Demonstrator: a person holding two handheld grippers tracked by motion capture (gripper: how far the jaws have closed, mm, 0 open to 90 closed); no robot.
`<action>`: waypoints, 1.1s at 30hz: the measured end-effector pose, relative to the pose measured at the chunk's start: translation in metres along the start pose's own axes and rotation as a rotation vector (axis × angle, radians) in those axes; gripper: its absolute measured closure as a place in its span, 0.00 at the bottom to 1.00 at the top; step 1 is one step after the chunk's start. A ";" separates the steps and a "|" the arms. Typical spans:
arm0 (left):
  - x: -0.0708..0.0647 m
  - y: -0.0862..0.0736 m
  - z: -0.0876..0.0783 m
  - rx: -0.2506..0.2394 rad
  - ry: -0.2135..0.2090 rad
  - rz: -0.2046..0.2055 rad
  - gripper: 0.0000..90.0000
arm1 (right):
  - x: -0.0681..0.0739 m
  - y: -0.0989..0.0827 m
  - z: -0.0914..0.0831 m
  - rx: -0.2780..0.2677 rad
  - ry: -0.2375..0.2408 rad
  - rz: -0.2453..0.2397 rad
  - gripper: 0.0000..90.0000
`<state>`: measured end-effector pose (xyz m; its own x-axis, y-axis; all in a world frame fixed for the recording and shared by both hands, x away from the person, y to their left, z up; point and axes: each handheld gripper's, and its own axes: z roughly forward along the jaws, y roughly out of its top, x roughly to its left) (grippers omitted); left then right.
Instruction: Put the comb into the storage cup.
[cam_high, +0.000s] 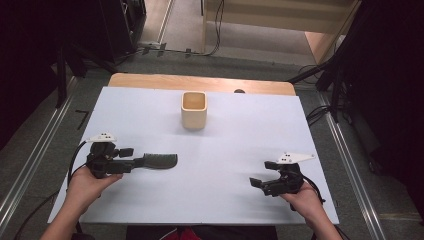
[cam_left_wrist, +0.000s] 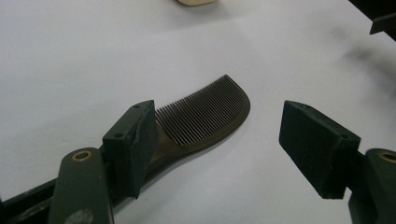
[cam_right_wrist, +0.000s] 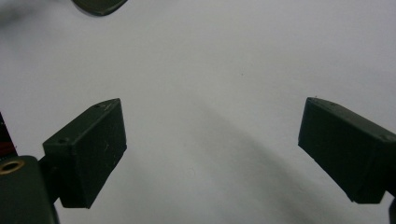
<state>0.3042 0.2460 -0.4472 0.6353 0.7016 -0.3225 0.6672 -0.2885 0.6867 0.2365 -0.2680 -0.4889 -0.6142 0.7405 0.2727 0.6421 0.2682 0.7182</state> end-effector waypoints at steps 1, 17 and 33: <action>0.001 0.001 0.000 -0.002 0.003 0.002 0.32 | 0.000 0.000 0.000 0.000 0.000 0.000 0.07; 0.017 0.012 0.000 0.003 0.039 -0.008 0.33 | 0.000 0.000 0.000 0.001 0.003 -0.003 0.07; 0.040 0.025 0.003 0.000 0.096 -0.024 0.34 | -0.001 0.000 0.000 0.007 -0.006 -0.001 0.07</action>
<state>0.3472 0.2646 -0.4446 0.5788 0.7676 -0.2752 0.6822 -0.2709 0.6792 0.2365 -0.2686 -0.4890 -0.6125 0.7437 0.2679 0.6447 0.2738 0.7137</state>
